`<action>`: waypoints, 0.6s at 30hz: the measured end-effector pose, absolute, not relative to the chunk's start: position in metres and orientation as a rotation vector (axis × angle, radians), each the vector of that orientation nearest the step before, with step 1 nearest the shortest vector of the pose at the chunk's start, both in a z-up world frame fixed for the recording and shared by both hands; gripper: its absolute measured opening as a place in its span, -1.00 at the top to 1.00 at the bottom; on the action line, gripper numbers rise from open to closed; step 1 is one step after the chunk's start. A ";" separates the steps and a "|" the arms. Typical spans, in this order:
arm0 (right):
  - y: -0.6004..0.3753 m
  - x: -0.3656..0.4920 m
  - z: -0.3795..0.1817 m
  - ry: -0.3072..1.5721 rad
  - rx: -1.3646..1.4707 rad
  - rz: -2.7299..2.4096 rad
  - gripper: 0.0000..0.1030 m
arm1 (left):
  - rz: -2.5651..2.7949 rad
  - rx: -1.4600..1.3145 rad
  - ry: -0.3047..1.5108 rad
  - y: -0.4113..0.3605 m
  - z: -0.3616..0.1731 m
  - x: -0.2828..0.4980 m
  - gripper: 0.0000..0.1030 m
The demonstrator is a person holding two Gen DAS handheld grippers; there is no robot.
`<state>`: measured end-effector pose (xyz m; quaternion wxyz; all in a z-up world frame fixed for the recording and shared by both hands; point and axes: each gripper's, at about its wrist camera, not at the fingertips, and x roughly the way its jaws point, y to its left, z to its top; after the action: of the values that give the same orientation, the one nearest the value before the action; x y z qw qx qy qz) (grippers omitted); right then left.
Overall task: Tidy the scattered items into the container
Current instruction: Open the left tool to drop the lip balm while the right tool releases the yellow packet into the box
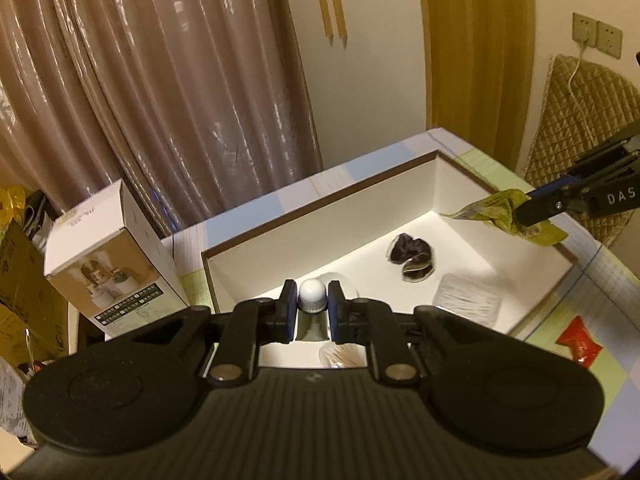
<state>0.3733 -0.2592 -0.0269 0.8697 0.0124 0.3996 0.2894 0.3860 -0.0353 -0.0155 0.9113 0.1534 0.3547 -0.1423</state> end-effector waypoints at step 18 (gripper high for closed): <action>-0.266 0.421 -0.077 0.961 0.116 0.472 0.81 | -0.205 0.265 1.004 -0.031 -0.103 0.458 0.76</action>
<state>0.4209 -0.2655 -0.0772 0.8585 0.0552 0.4577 0.2245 0.4583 -0.0315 -0.1031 0.8632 0.1266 0.4789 -0.0979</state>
